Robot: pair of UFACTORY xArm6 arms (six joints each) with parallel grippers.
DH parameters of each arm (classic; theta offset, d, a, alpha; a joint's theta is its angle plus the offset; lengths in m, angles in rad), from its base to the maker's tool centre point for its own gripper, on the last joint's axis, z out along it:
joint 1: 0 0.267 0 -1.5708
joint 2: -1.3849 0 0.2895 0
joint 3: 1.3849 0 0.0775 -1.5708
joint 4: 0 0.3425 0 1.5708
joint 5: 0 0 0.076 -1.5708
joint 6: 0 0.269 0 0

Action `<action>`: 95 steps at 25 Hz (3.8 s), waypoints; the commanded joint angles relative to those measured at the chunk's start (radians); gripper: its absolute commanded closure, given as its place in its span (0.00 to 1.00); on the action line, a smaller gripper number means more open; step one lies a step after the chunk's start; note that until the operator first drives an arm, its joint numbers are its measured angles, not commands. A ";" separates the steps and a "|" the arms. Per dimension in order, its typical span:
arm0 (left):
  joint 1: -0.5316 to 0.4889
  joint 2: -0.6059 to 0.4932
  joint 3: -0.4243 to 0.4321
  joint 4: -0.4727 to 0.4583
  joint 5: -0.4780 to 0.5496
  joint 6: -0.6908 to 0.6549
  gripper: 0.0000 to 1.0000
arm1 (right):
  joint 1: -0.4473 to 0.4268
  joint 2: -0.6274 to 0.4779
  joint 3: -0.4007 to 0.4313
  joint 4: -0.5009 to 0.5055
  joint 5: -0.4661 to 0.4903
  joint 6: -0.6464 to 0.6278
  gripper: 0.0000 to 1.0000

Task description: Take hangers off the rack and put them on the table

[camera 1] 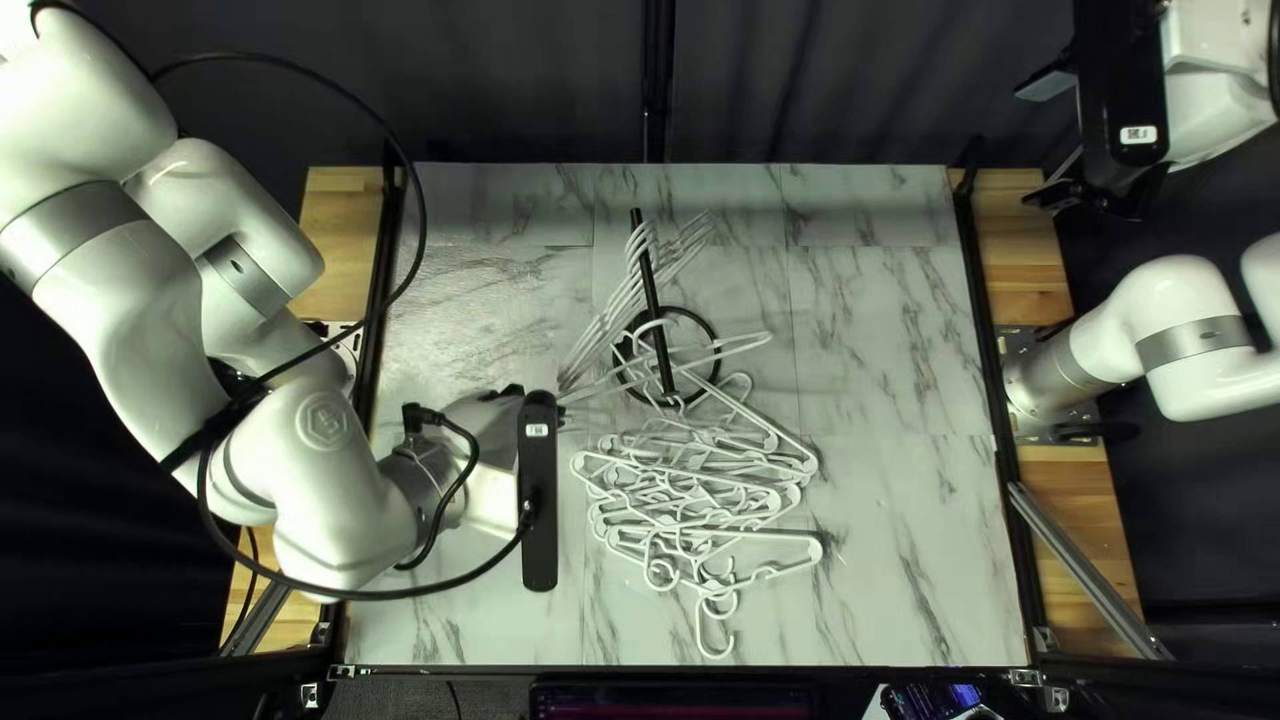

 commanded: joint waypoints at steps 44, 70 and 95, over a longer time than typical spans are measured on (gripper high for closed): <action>-0.089 0.738 -0.548 -0.065 0.391 -0.074 1.00 | 0.000 0.000 0.000 0.000 0.000 0.000 0.00; -0.130 0.874 -0.631 0.005 0.469 -0.013 1.00 | 0.000 0.000 0.000 0.000 0.000 0.000 0.00; -0.059 0.961 -0.591 0.135 0.396 -0.106 1.00 | 0.000 0.000 0.000 0.000 0.000 0.000 0.00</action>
